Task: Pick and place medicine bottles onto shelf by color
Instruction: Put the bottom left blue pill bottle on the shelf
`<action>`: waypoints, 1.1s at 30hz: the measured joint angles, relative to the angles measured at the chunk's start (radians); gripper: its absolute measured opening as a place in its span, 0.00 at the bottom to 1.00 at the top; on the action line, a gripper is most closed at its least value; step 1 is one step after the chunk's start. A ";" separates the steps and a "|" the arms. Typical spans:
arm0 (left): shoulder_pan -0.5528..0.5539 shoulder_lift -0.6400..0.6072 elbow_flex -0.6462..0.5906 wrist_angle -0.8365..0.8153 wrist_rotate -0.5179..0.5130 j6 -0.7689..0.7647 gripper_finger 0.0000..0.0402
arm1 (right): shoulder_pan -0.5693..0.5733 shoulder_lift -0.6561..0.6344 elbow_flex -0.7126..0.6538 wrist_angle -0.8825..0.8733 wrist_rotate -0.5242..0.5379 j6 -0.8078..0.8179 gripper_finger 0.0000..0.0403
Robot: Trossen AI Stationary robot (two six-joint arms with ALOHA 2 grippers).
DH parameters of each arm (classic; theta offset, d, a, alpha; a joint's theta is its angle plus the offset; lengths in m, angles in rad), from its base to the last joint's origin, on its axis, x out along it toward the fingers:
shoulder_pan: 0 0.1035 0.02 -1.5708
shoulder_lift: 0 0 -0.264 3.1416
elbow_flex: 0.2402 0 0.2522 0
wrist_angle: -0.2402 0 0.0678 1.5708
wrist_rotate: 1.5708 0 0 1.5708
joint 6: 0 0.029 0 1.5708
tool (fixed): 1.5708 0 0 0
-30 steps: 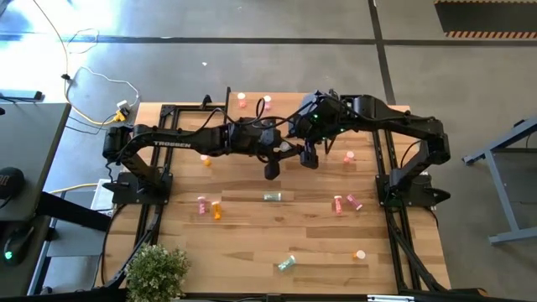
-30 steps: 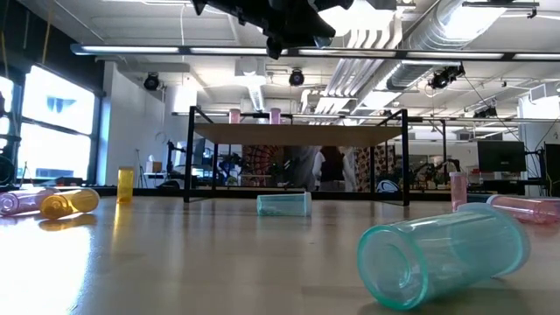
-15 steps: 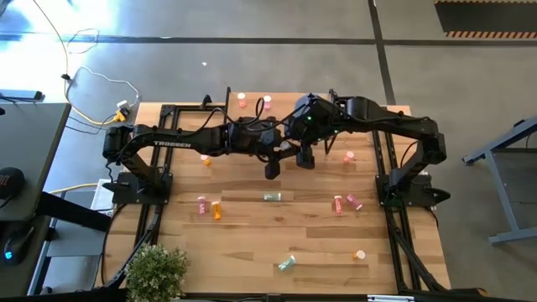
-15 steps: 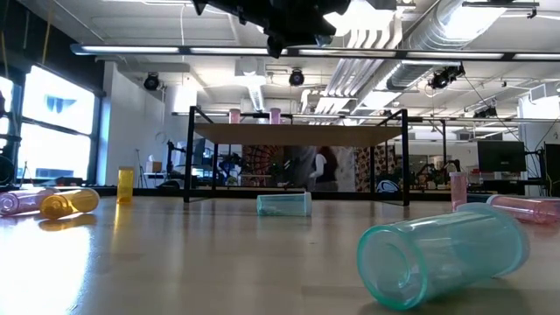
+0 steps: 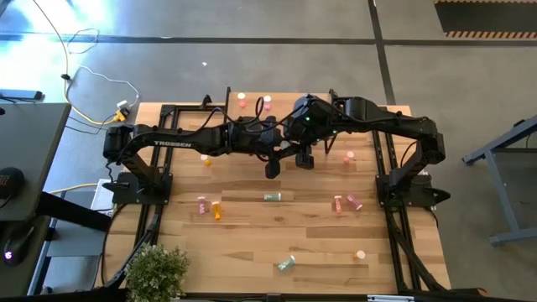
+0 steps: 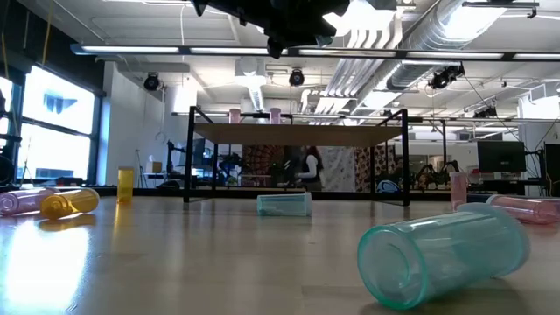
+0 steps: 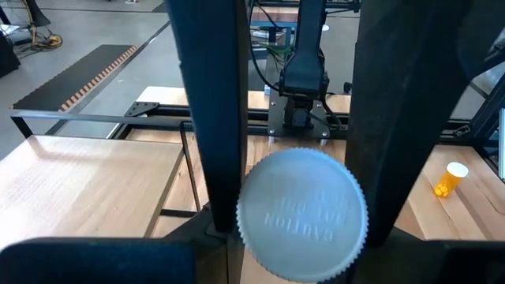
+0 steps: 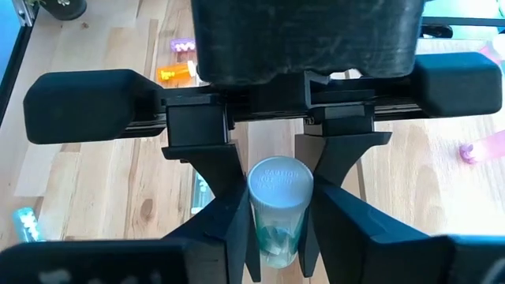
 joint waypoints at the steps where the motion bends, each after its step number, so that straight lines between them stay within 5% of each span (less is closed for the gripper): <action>1: 0.000 0.000 0.000 0.000 0.000 0.000 0.24 | 0.000 0.000 0.000 0.000 0.000 0.000 0.26; 33: 0.000 0.000 0.002 -0.019 -0.008 0.000 0.31 | 0.000 0.002 0.000 -0.017 0.037 0.052 0.23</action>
